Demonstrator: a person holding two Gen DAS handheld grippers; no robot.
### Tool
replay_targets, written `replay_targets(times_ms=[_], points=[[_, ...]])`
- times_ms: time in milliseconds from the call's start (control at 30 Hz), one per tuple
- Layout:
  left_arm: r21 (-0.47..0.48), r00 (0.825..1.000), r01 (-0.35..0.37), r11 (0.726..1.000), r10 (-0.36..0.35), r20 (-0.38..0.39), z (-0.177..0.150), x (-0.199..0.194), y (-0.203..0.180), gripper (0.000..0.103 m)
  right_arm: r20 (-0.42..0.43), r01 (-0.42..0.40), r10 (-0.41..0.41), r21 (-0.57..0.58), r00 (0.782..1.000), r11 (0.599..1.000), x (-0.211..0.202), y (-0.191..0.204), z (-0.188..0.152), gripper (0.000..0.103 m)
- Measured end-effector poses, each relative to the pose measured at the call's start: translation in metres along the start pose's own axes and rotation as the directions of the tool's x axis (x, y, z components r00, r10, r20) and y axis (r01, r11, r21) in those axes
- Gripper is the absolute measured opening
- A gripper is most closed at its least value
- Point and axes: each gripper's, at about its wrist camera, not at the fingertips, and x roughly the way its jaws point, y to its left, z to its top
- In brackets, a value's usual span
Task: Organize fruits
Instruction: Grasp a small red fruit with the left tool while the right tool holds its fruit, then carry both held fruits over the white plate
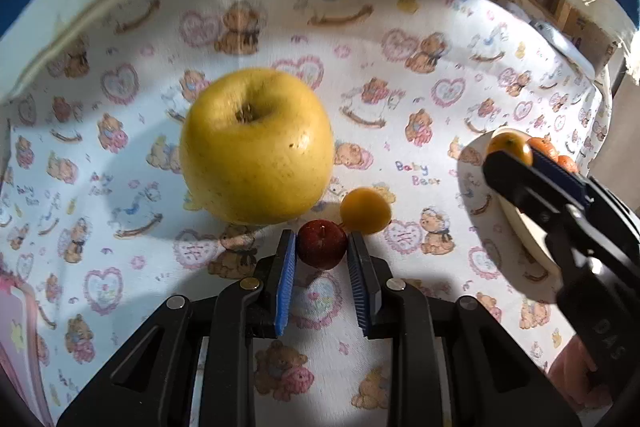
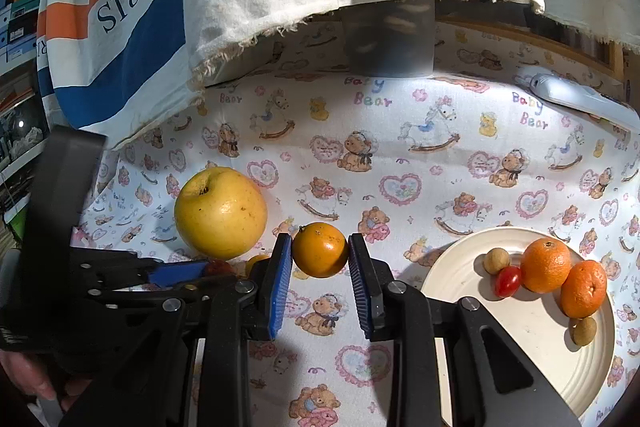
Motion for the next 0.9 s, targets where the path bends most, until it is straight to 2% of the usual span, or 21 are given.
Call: replay_targets(times_ms=[133, 267, 467, 900], points=[[0.005, 0.999, -0.006, 1.0, 0.006, 0.032, 0.002, -0.018, 0.0, 0.025, -0.005, 0.014, -0.014, -0.001, 1.0, 1.0, -0.002, 0.001, -0.001, 0.03], [0.015, 0.997, -0.021, 1.0, 0.02, 0.075, 0.001, -0.04, 0.0, 0.025, -0.027, -0.011, 0.012, 0.027, 1.0, 1.0, -0.007, -0.001, -0.003, 0.03], [0.009, 0.993, -0.005, 1.0, 0.004, 0.121, -0.001, -0.064, -0.005, 0.025, -0.009, -0.01, 0.01, 0.03, 1.0, 0.999, -0.029, -0.008, -0.004, 0.03], [0.065, 0.98, 0.034, 0.997, -0.046, 0.191, -0.003, -0.091, -0.05, 0.025, 0.077, 0.108, -0.11, 0.03, 0.991, 0.994, -0.103, -0.064, -0.005, 0.03]])
